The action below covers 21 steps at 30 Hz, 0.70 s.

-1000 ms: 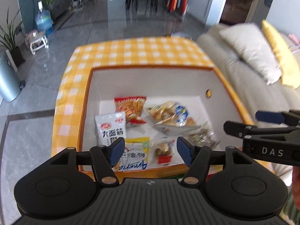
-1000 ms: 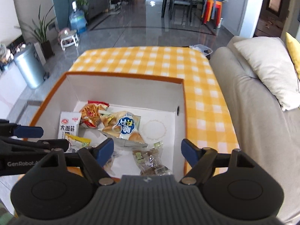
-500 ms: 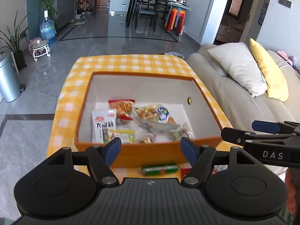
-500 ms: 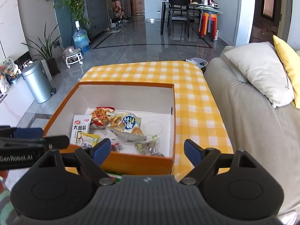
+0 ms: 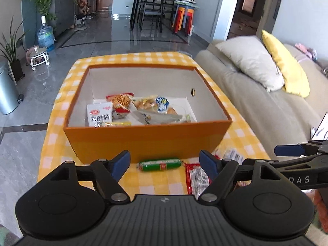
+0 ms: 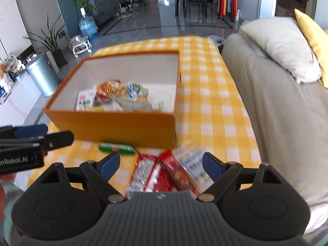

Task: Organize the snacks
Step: 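Withdraw both tools from the box toward the red snacks on the table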

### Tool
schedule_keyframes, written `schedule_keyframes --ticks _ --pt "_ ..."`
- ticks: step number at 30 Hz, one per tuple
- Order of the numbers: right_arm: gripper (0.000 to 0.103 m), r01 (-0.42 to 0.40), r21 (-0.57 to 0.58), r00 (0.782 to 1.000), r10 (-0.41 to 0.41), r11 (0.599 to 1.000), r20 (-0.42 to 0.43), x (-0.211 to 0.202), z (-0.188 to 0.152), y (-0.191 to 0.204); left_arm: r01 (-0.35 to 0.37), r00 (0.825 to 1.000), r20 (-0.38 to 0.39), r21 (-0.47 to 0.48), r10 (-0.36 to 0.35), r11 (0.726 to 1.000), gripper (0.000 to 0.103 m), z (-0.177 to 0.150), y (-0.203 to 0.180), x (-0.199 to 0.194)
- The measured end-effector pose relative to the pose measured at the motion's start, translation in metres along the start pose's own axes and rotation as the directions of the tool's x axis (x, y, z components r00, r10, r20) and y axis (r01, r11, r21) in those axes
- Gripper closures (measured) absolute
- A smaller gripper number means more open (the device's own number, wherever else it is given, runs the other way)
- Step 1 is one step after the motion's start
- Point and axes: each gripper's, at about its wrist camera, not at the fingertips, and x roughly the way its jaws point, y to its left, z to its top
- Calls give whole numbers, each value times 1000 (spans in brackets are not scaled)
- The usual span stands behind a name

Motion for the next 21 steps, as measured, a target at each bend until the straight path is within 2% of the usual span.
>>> schedule_keyframes --ticks 6,10,11,15,19,20,21 --pt "18 5 12 996 -4 1000 -91 16 -25 -22 62 995 -78 21 -60 998 13 -15 -17 16" --pt "25 1 70 992 8 998 -129 26 -36 -41 85 989 -122 35 -80 996 19 -19 -26 27" --pt "25 0 87 991 12 996 -132 27 -37 -45 91 987 -133 35 -86 995 22 -20 -28 31" --pt "28 -9 127 992 25 992 -123 31 -35 -54 104 981 -167 16 -100 994 23 -23 -32 43" --pt "28 -16 113 993 29 994 -116 40 -31 -56 141 971 -201 27 -132 990 22 -25 -40 55" --pt "30 -23 105 991 36 994 -125 44 -31 -56 149 967 -212 28 -140 988 20 -27 -42 57" --pt "36 -30 97 989 44 995 -140 48 -32 -56 156 964 -221 26 -147 987 19 -27 -44 61"
